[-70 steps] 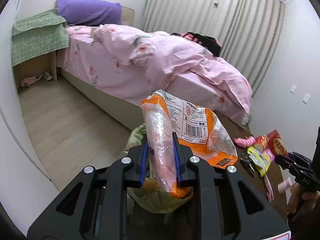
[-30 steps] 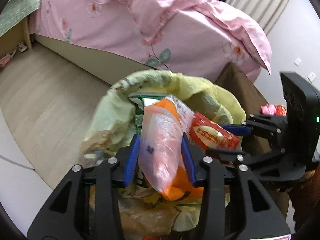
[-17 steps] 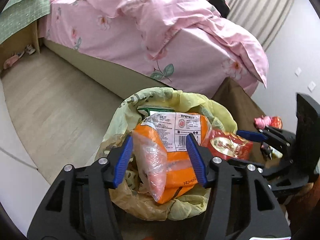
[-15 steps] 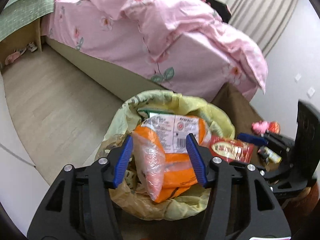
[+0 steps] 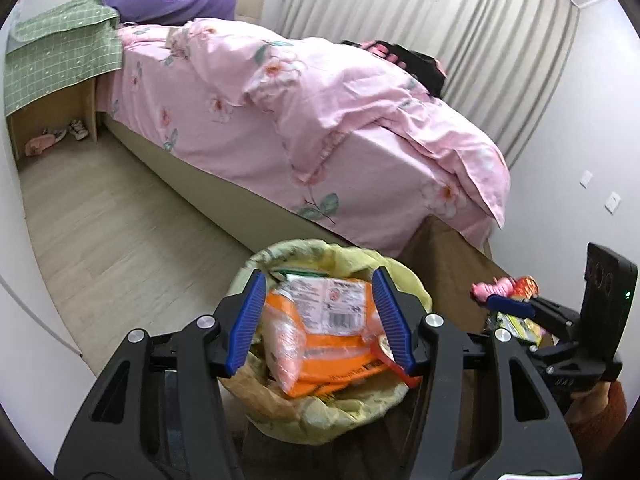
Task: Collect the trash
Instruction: 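Move both tools back to the table and grasp the black wrapper with the left tool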
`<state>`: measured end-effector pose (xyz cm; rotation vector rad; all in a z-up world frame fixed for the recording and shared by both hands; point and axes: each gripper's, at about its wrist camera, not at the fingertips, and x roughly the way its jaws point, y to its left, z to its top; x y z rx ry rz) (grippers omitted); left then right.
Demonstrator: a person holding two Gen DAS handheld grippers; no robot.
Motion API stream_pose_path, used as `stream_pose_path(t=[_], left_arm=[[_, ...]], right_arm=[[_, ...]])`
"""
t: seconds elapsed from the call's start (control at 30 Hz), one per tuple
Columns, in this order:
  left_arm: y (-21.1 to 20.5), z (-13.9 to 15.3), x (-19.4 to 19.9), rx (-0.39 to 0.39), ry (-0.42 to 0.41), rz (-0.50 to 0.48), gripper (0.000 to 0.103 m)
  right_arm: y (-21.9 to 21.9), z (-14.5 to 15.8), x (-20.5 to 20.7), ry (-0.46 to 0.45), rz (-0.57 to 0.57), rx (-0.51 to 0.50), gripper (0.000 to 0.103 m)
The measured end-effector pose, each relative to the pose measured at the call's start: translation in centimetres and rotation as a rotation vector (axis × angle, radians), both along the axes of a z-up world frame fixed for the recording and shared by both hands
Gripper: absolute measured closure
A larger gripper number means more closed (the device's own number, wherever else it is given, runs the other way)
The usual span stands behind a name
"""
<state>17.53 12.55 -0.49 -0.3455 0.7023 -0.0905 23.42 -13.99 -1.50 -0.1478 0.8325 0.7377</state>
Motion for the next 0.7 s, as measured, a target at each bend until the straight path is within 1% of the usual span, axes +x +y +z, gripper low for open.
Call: stream_pose_path(t=[0.07, 0.17, 0.27, 0.37, 0.43, 0.53, 0.6, 0.7], left_arm=[[-1.3, -0.1, -0.3, 0.003, 0.0, -0.03, 0.05], [-4.1, -0.3, -0.4, 0.012, 0.0, -0.106, 0.05], [-7.0, -0.4, -0.5, 0.021, -0.003, -0.181, 0.05], [-10.6, -0.6, -0.5, 0.038, -0.008, -0.271, 0.05], [-13.2, -0.9, -0.6, 0.055, -0.009, -0.343, 0.05], [-17.0, -1.5, -0.4, 0.08, -0.002, -0.439, 0.05], [-19.5, -2.2, 0.1, 0.094, 0.01, -0.487, 0.05], [-22.6, -3.3, 1.2, 0.113, 0.031, -0.529, 0.05]], right_arm=[[-1.8, 0.6, -1.8, -0.062, -0.027, -0.027, 0.036], [-4.6, 0.9, -4.5, -0.12, -0.083, -0.077, 0.036], [-7.7, 0.2, -6.4, -0.109, -0.15, -0.133, 0.036], [-11.7, -1.5, -8.5, -0.092, -0.244, -0.19, 0.036], [-14.4, -2.4, -9.8, -0.063, -0.298, -0.18, 0.036], [-18.2, -3.3, -11.5, -0.054, -0.398, -0.142, 0.036], [-20.1, -3.7, -12.5, -0.051, -0.458, -0.116, 0.036], [-22.7, -4.4, -13.6, -0.048, -0.555, -0.088, 0.036]])
